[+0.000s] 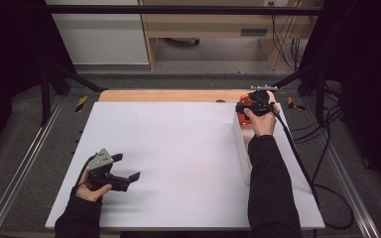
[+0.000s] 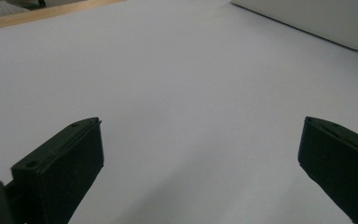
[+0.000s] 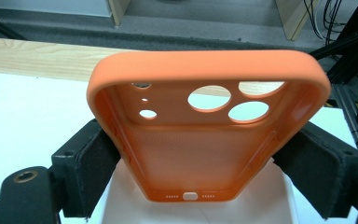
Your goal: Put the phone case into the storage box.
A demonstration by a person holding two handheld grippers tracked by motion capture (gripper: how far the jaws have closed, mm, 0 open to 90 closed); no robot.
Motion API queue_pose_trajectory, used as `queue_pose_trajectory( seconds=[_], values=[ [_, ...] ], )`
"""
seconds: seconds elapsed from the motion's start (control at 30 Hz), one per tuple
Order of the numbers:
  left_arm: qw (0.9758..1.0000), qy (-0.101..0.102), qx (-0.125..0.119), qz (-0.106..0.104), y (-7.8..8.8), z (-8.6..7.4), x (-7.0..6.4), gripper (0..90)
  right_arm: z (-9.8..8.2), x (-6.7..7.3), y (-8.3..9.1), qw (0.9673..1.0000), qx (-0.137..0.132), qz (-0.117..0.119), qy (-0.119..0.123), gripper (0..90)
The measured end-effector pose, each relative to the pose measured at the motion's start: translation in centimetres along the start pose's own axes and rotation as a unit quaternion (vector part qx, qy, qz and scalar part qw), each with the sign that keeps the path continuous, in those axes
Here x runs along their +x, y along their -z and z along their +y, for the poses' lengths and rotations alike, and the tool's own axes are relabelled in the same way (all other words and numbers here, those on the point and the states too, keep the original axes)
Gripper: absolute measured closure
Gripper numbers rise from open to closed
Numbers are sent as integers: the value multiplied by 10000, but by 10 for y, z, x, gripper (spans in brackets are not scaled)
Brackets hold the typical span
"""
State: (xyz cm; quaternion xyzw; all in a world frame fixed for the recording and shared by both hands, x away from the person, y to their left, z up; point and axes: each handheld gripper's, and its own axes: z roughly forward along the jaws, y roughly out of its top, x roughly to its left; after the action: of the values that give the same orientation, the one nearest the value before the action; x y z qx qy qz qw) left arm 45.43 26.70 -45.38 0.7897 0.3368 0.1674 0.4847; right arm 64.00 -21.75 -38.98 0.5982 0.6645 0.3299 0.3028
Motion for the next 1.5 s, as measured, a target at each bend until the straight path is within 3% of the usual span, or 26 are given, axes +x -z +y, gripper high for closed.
queue_pose_trajectory(
  seconds=[0.9,0.97,1.07,1.5],
  values=[
    [10000,-17,23,1,0,0,0,0,-5,-1,-7,9999,39,-51,-89,144],
    [10000,-23,26,-2,-1,0,0,0,-5,-1,-7,9999,19,-46,-139,120],
    [10000,-24,26,-5,-1,0,0,0,-4,-1,-7,9998,26,148,-138,51],
    [10000,-17,22,0,0,0,0,0,1,-7,9,9994,-340,92,23,12]
  ],
)
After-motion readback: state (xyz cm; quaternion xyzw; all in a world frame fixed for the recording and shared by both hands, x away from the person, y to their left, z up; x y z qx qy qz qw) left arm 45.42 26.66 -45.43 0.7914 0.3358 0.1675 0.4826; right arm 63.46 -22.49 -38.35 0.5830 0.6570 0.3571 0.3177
